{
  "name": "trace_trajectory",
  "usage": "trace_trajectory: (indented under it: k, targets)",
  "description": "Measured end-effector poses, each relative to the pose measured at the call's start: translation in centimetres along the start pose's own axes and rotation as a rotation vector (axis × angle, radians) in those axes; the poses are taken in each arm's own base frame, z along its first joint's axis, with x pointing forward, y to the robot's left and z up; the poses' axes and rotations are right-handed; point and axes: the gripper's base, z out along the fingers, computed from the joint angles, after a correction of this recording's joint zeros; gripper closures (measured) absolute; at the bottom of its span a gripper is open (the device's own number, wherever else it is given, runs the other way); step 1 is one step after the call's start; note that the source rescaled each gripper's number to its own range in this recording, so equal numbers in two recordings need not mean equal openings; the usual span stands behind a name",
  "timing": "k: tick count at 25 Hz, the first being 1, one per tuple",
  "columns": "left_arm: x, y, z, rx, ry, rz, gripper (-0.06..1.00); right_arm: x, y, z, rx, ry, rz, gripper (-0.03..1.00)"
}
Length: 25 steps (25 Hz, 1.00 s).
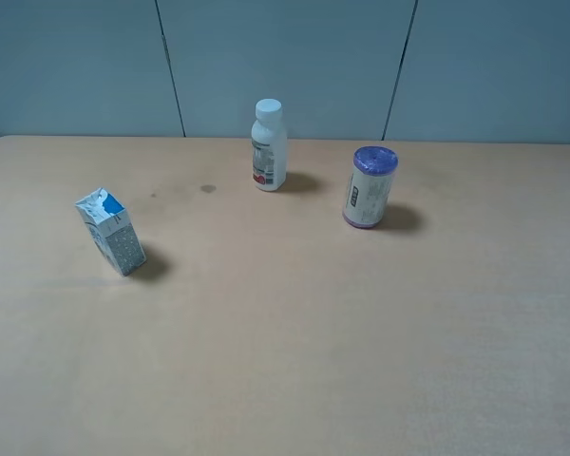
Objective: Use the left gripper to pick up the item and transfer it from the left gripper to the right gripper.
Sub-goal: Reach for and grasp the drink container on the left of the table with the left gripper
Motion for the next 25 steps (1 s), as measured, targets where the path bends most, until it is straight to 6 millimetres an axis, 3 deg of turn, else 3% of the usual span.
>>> trace_trajectory:
  k: [25]
  targets:
    - [-0.13,0.09,-0.1,-0.012,-0.011,-0.062,0.08,0.0,0.0,0.0,0.0,0.0,0.0,-0.03]
